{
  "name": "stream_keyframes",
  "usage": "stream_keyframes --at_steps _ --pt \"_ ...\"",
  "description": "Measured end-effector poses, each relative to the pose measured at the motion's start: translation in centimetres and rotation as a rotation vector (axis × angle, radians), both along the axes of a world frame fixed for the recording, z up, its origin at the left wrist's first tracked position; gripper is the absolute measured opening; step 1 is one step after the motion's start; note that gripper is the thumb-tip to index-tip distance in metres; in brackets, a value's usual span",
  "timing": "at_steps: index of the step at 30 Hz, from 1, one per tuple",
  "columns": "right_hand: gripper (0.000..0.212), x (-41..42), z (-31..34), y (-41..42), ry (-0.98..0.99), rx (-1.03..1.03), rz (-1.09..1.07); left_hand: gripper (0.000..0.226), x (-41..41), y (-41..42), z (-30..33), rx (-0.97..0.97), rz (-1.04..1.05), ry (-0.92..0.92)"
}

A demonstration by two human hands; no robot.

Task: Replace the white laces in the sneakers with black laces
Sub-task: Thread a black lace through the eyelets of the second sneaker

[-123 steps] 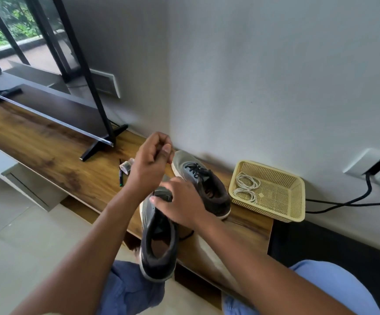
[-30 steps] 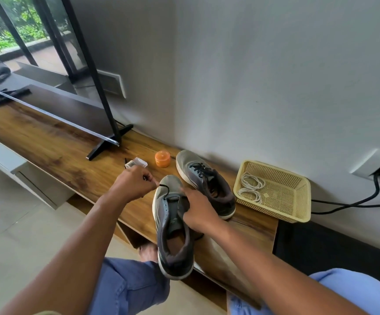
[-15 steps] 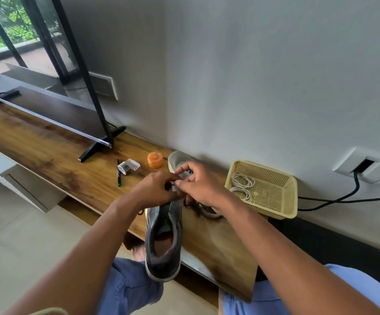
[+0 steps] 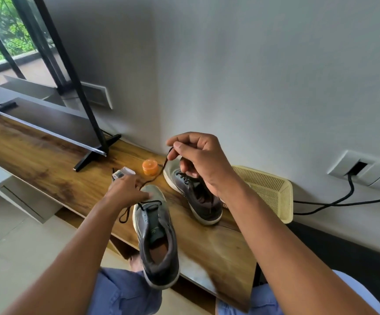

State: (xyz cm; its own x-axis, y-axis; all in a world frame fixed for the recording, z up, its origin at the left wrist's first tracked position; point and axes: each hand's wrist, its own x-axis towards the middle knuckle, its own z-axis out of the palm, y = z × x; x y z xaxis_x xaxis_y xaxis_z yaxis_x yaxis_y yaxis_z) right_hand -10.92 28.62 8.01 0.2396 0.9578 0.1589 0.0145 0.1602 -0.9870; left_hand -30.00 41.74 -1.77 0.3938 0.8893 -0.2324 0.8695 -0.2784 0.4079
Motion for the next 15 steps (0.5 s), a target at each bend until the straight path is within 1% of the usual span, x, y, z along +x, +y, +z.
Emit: stream_keyframes --at_steps 2,3,5,6,8,10,13,15 --pt "0.020 -0.2 -0.7 0.4 -0.035 -0.076 0.008 0.057 0.9 -1.2 1.7 0.026 -0.109 -0.210" --pt "0.022 -0.5 -1.3 0.6 -0.066 -0.125 0.009 0.054 1.4 -1.8 2.6 0.045 -0.145 -0.335" --pt "0.025 -1.1 -2.7 1.2 -0.148 -0.207 0.007 0.037 2.4 -2.6 3.6 0.072 -0.233 -0.565" --pt "0.025 -1.3 -3.5 1.5 -0.187 -0.235 -0.003 0.028 2.8 -2.8 3.6 0.075 -0.281 -0.624" --pt "0.022 -1.3 -4.5 1.9 -0.229 -0.270 -0.027 0.012 3.2 -3.1 3.5 0.084 -0.338 -0.623" --pt "0.016 -0.8 -4.6 1.9 -0.246 -0.295 -0.028 0.010 3.0 -2.8 3.0 0.098 -0.304 -0.553" --pt "0.009 0.3 -3.9 1.3 -0.184 -0.315 -0.021 0.014 1.9 -1.4 2.4 0.091 -0.096 -0.435" --pt "0.009 1.1 -3.6 0.9 -0.126 -0.303 -0.014 0.020 0.9 -0.5 1.8 0.067 0.028 -0.335"
